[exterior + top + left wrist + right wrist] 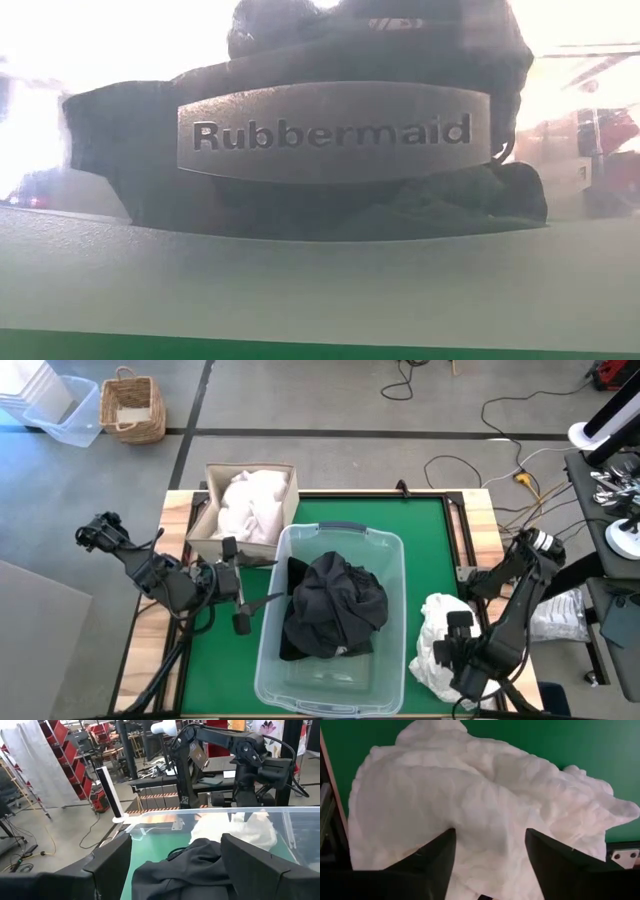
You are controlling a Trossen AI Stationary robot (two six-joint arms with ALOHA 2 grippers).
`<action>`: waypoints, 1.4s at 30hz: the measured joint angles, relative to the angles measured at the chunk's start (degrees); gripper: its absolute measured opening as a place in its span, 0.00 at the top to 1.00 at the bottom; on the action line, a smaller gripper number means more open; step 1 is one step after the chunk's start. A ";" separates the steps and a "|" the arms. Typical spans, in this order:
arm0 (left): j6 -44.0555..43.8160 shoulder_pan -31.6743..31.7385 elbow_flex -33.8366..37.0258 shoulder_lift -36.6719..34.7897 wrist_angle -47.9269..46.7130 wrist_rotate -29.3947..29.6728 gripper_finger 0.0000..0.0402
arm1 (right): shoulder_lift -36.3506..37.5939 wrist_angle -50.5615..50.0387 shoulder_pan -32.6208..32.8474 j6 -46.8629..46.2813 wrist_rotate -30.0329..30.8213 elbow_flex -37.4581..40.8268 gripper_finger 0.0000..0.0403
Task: Sort clothes
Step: Put the white blouse into the laundry organizer
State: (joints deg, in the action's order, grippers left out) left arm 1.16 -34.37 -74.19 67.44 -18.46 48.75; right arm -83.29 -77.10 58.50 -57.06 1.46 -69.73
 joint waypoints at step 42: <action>-3.20 -0.48 -0.01 2.71 -2.16 -0.22 0.30 | -1.40 -13.26 4.47 -19.62 21.75 -9.22 0.97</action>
State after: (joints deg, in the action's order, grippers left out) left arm -2.04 -34.85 -74.20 70.15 -20.62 48.53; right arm -84.70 -90.36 62.97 -76.68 23.21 -78.95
